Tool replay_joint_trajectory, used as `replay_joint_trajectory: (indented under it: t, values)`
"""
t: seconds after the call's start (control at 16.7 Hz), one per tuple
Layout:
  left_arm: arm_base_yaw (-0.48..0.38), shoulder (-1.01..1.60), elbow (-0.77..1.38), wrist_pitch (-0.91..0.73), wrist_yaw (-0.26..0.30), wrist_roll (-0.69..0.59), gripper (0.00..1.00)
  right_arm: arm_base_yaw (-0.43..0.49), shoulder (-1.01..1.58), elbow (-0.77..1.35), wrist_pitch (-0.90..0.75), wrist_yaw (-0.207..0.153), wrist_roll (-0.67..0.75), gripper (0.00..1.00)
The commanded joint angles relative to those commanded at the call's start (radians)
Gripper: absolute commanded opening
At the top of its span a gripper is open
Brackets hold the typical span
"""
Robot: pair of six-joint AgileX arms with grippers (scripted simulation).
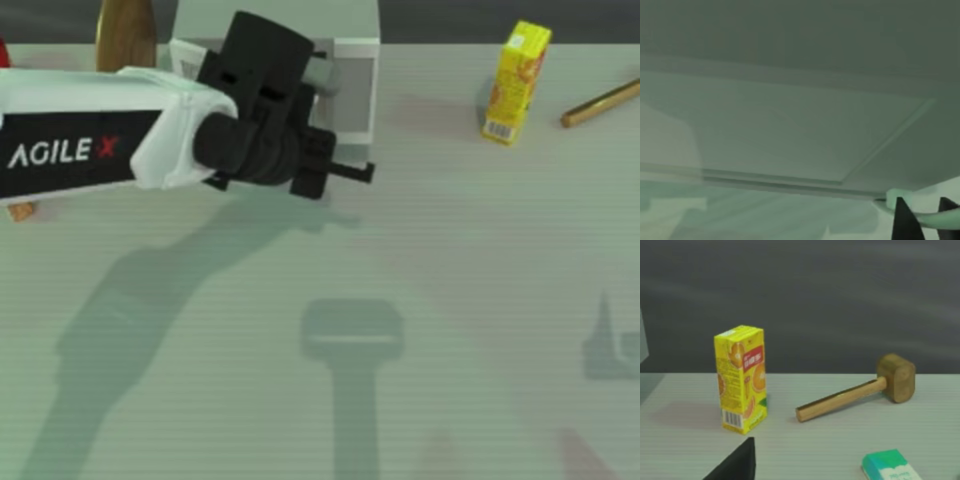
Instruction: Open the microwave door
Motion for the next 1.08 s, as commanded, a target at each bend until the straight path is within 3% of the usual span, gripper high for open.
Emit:
replay_joint_trajectory:
  t: [0.3,1.08]
  values:
    - [0.023,-0.029,-0.039,0.015,0.033,0.052,0.00,0.000,0.000,0.000,0.000,0.000,0.000,1.00]
    - [0.024,-0.029,-0.040,0.016,0.034,0.054,0.00,0.000,0.000,0.000,0.000,0.000,0.000,1.00]
